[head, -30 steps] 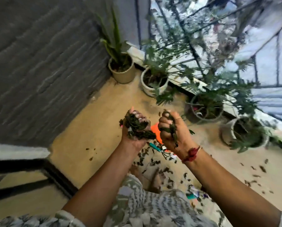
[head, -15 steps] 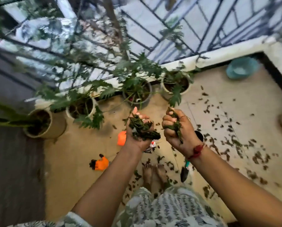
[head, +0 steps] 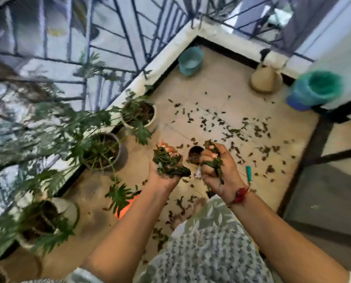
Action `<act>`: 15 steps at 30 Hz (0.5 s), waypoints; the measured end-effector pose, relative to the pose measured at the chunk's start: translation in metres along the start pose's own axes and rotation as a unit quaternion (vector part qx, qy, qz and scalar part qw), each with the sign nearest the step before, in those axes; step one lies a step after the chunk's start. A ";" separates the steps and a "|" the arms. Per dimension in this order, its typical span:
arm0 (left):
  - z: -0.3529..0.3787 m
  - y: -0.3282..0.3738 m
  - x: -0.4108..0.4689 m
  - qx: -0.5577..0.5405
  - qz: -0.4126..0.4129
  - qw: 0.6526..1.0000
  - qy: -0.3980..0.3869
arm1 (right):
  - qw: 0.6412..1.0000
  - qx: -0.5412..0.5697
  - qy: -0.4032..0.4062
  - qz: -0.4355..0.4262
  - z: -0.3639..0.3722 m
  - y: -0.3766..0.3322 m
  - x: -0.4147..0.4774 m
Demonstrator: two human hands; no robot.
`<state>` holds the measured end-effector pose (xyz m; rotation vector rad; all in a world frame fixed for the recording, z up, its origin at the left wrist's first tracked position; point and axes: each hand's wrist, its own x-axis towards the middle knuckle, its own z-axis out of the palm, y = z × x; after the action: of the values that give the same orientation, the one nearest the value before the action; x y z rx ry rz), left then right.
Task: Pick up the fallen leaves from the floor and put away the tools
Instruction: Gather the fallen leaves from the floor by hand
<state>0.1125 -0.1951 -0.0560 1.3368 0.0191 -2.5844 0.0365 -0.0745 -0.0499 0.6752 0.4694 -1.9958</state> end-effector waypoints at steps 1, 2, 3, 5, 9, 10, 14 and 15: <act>0.006 -0.006 0.003 0.015 -0.009 1.000 0.000 | 1.000 0.015 0.003 -0.018 -0.003 -0.008 -0.005; 0.012 -0.012 0.006 0.030 -0.020 0.999 -0.005 | 0.999 0.032 0.004 -0.033 -0.004 -0.016 -0.010; 0.017 -0.017 0.011 0.042 -0.031 0.999 -0.013 | 0.998 0.050 0.004 -0.046 -0.006 -0.024 -0.013; 0.027 -0.026 0.018 0.040 -0.059 0.997 -0.044 | 0.995 0.072 0.003 -0.066 -0.007 -0.038 -0.017; 0.051 -0.041 0.029 0.040 -0.082 0.993 -0.079 | 0.990 0.070 0.033 -0.116 -0.009 -0.073 -0.016; 0.058 -0.046 0.034 0.052 -0.085 0.992 -0.081 | 0.989 0.067 0.044 -0.120 -0.009 -0.082 -0.015; 0.083 -0.062 0.062 0.113 -0.096 0.986 -0.071 | 0.986 0.087 0.042 -0.134 -0.016 -0.121 0.004; 0.091 -0.069 0.074 0.118 -0.096 0.987 -0.055 | 0.983 0.102 0.047 -0.144 -0.021 -0.134 0.012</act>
<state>-0.0158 -0.1533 -0.0690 1.3246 -0.1926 -2.8944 -0.0800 -0.0056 -0.0665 0.8729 0.4410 -2.3145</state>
